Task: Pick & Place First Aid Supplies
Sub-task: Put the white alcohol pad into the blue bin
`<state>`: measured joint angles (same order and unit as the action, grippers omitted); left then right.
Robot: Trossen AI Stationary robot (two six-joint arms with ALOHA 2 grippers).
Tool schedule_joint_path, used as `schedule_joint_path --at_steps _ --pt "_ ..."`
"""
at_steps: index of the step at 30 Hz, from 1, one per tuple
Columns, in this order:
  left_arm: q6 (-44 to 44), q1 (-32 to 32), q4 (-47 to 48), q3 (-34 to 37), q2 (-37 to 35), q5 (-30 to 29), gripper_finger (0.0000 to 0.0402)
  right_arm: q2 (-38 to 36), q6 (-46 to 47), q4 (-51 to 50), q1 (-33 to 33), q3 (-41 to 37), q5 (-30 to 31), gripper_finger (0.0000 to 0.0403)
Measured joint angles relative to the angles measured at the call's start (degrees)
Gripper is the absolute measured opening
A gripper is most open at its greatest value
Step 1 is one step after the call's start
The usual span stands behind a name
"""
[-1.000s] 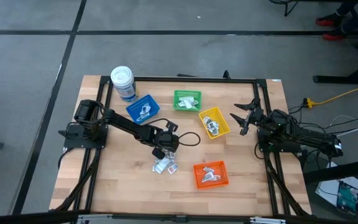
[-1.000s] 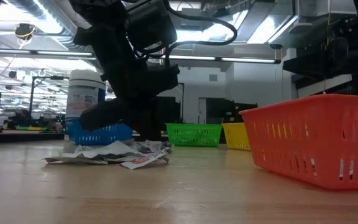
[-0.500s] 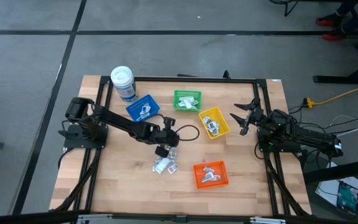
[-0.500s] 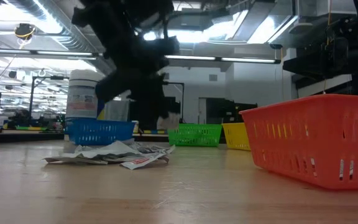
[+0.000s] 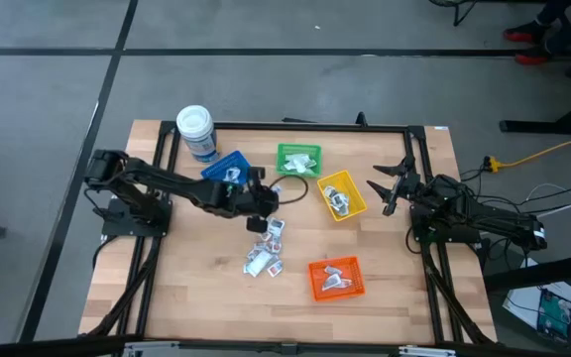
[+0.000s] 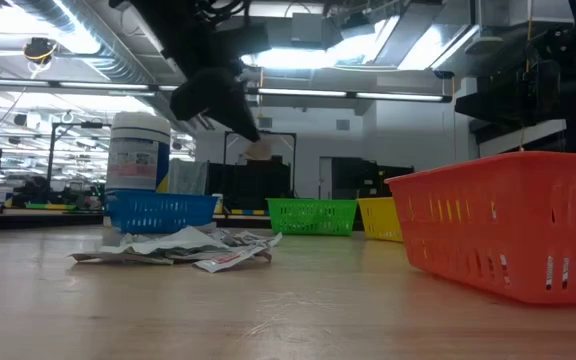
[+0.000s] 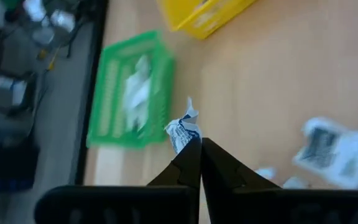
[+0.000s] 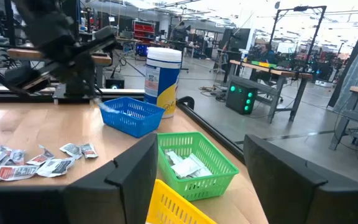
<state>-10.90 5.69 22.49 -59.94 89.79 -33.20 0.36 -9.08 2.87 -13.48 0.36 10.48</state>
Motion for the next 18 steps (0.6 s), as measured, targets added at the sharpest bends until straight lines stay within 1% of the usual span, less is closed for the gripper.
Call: schedule_joint_path --at_steps 4,12,15,18 --pt "3.8 -2.6 6.2 0.0 -2.3 -1.7 0.0002 0.0 0.0 0.0 0.0 0.0 0.0 0.0236" --pt "11.8 -9.0 16.9 0.0 -3.7 -1.9 0.0002 0.0 0.0 0.0 0.0 0.0 0.0 0.0236" --pt "14.3 -10.9 19.7 0.0 -3.7 -0.6 0.0001 0.0 0.0 0.0 0.0 0.0 0.0 0.0236" --pt "16.7 -12.8 22.5 0.0 -3.7 2.4 0.0002 0.0 0.0 0.0 0.0 0.0 0.0 0.0236"
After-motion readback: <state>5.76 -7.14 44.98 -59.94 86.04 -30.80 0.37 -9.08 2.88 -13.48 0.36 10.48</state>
